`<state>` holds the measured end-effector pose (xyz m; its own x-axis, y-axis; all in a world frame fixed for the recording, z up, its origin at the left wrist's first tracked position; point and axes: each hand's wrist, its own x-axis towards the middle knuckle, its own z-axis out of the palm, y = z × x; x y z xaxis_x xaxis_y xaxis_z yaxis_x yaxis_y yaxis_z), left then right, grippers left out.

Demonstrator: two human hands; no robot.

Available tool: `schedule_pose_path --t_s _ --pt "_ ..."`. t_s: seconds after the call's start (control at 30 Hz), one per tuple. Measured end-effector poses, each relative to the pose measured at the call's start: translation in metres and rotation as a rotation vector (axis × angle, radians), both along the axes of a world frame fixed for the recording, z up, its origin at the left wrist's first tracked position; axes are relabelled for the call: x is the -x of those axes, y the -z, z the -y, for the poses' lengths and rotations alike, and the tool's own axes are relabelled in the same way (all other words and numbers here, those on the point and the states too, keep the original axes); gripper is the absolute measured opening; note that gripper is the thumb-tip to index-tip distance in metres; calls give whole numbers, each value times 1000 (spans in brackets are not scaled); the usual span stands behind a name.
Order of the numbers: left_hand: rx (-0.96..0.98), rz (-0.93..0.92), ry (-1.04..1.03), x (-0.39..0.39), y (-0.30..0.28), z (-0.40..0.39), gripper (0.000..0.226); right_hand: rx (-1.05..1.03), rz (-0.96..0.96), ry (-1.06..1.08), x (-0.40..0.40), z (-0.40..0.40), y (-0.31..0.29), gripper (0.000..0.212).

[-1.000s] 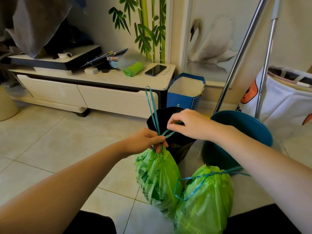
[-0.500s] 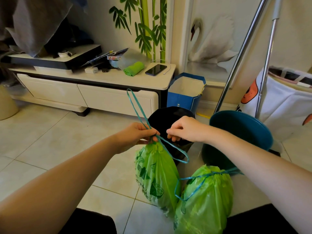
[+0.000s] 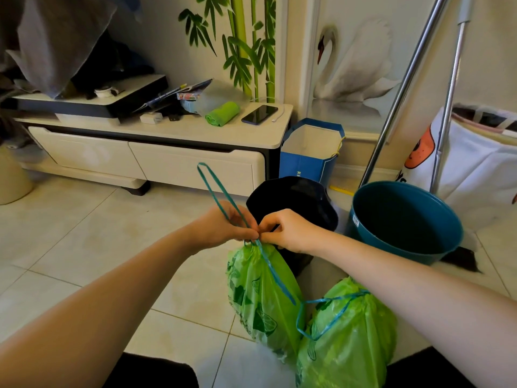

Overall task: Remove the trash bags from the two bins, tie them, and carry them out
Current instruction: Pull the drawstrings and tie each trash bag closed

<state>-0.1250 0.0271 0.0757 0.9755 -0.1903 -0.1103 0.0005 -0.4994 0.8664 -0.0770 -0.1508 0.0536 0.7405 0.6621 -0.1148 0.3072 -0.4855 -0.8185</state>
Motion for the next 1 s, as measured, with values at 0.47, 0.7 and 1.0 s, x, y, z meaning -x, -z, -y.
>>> schedule_pose_path --t_s 0.47,0.7,1.0 --pt "-701 766 191 -6 13 -5 13 -65 -345 185 -2 -5 -2 19" --pt "-722 903 193 5 9 3 9 -88 -324 77 -3 -3 -2 20" --pt "-662 846 211 8 8 1 7 -96 -462 99 -10 -3 -10 12"
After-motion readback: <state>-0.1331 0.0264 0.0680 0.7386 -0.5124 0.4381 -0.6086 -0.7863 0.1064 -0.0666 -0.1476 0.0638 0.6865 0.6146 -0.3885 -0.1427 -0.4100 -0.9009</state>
